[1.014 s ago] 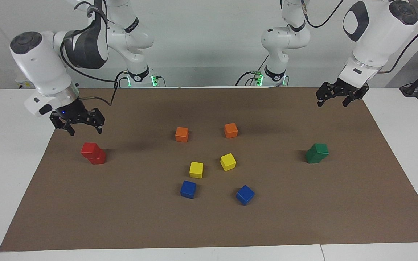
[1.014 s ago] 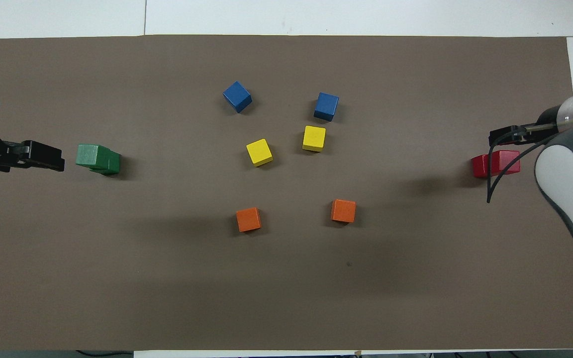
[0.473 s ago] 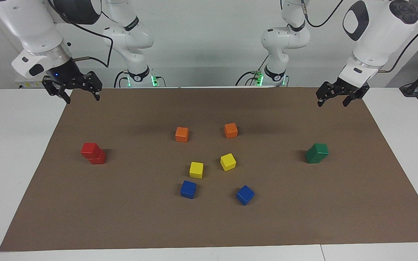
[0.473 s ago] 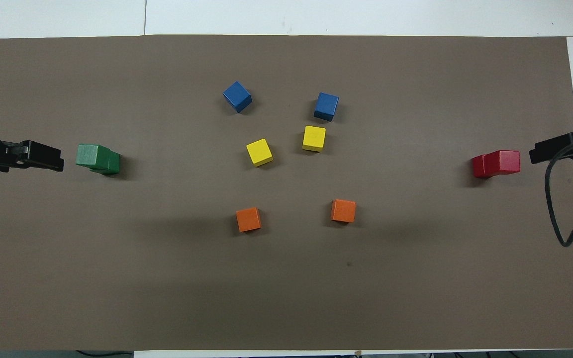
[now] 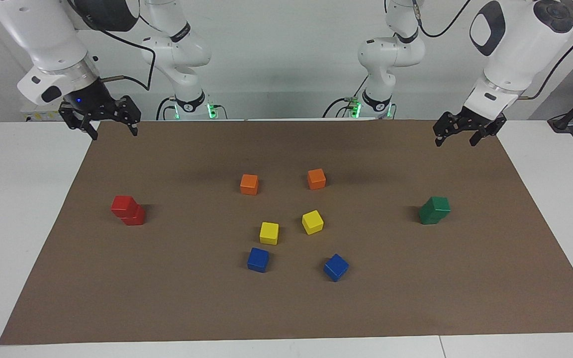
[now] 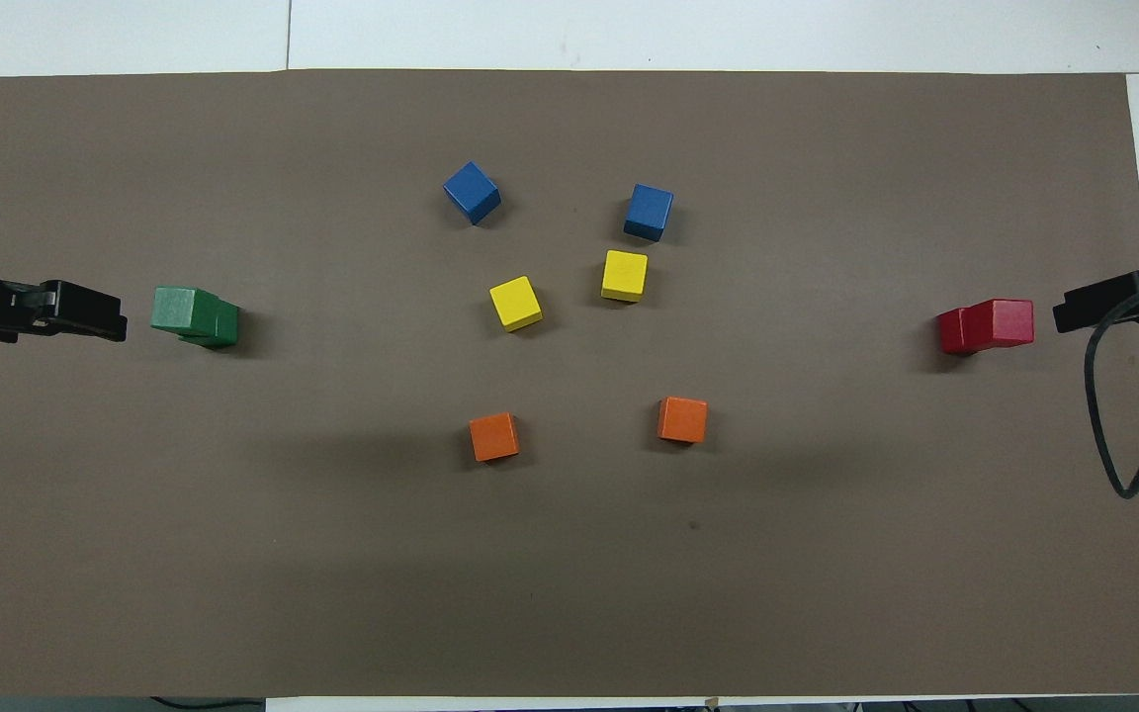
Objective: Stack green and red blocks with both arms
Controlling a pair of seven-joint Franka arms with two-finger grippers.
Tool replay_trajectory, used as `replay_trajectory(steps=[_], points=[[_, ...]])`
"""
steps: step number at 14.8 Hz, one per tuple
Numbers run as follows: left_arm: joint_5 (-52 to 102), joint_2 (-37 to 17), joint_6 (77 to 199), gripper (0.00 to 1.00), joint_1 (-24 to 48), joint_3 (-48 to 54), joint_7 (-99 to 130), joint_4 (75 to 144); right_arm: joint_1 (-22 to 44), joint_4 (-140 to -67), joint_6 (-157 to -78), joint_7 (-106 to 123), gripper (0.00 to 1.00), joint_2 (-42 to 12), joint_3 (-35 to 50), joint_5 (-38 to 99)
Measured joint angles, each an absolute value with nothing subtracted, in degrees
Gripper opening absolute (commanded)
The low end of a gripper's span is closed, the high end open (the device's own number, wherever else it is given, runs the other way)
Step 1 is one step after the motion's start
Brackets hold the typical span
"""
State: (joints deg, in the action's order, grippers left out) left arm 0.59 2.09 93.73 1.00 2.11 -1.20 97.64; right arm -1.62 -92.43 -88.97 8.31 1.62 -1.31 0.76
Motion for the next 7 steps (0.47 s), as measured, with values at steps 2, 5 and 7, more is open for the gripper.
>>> replay_trajectory(steps=[2, 5, 7], points=[[0.59, 2.09, 93.73, 1.0, 1.0, 2.11, -1.2, 97.64, -1.62, -92.46, -88.99, 8.31, 1.0, 1.3, -1.31, 0.75], [0.59, 2.09, 93.73, 1.0, 1.0, 2.11, -1.2, 97.64, -1.62, -92.38, -89.04, 8.31, 1.0, 1.1, -1.31, 0.75], [0.59, 2.15, 93.73, 1.0, 1.0, 2.11, -1.2, 97.64, -1.62, -92.36, -89.04, 8.31, 1.0, 1.1, -1.3, 0.68]])
